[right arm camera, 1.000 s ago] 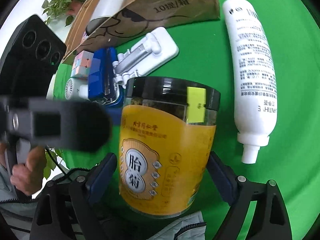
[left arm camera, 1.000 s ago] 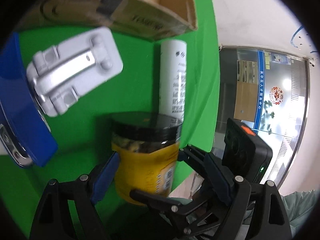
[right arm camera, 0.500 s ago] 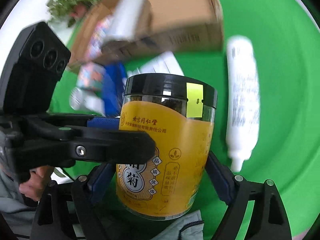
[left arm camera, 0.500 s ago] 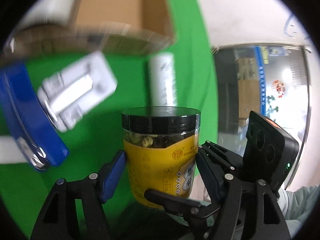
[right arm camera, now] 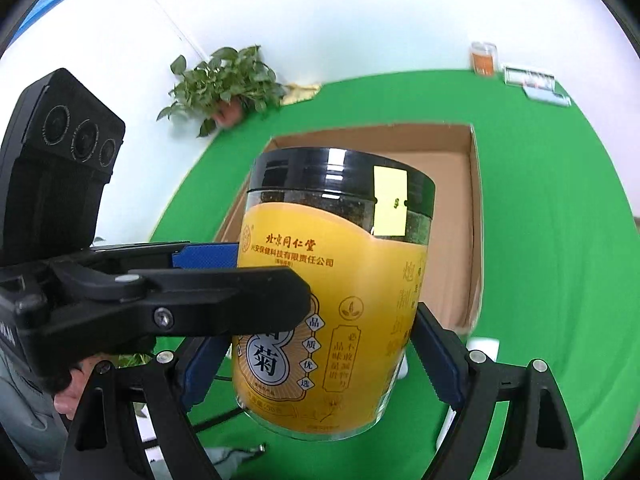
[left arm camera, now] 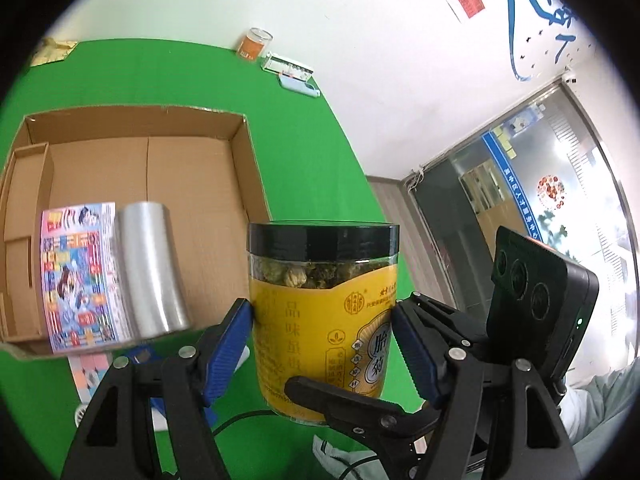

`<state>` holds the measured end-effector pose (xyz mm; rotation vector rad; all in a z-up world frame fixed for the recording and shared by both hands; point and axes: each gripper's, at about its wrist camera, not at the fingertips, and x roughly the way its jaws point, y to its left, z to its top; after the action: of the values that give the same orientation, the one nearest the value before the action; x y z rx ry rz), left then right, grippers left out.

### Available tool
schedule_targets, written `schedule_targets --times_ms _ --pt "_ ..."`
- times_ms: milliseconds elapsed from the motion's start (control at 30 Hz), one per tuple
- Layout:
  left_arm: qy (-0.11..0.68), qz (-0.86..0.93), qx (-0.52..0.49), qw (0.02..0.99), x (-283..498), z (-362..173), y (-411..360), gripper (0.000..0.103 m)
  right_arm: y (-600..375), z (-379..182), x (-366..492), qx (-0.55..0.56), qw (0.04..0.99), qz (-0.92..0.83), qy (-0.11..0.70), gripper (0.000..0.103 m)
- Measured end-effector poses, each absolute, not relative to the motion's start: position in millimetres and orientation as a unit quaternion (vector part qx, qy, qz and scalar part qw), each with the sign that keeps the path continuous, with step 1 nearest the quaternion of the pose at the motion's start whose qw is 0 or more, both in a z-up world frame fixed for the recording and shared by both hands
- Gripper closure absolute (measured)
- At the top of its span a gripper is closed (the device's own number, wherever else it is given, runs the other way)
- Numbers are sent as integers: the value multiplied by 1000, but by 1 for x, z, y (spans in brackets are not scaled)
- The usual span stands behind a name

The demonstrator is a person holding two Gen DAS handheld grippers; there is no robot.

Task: Organize rigid objects
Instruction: 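Carry the yellow jar over the cardboard box with the right gripper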

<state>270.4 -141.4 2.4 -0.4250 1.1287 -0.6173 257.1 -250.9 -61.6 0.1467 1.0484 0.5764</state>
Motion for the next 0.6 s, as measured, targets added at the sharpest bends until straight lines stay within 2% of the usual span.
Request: schedule_targets --times_ms 267,600 --pt "535 -282 -213 767 293 -21 -144 32 -262 -65 277 74 814 262 514 17" --pt "560 -263 -220 755 322 -56 -135 32 -246 -124 330 70 796 254 545 17"
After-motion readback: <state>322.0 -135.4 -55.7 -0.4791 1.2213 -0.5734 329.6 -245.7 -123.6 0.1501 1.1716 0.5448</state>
